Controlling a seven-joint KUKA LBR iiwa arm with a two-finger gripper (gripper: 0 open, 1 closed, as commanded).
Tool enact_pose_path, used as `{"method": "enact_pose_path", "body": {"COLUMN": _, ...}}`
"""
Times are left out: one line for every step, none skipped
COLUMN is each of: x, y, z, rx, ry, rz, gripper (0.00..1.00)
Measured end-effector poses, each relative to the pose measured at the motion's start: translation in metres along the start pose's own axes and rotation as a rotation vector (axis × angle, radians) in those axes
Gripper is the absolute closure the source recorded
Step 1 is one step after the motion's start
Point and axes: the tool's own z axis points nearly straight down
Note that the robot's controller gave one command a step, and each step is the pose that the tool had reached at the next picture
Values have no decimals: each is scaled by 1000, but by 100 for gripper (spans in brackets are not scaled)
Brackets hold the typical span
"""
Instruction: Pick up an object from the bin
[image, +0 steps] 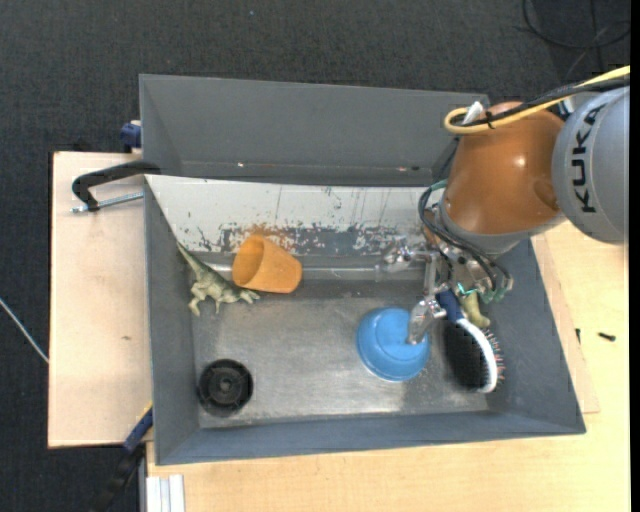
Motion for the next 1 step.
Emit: {"method": "enact_pose_path", "body": {"x": -8, "y": -95, "z": 83, "rx": -1, "ry": -6, "rz": -94, "gripper": 0}}
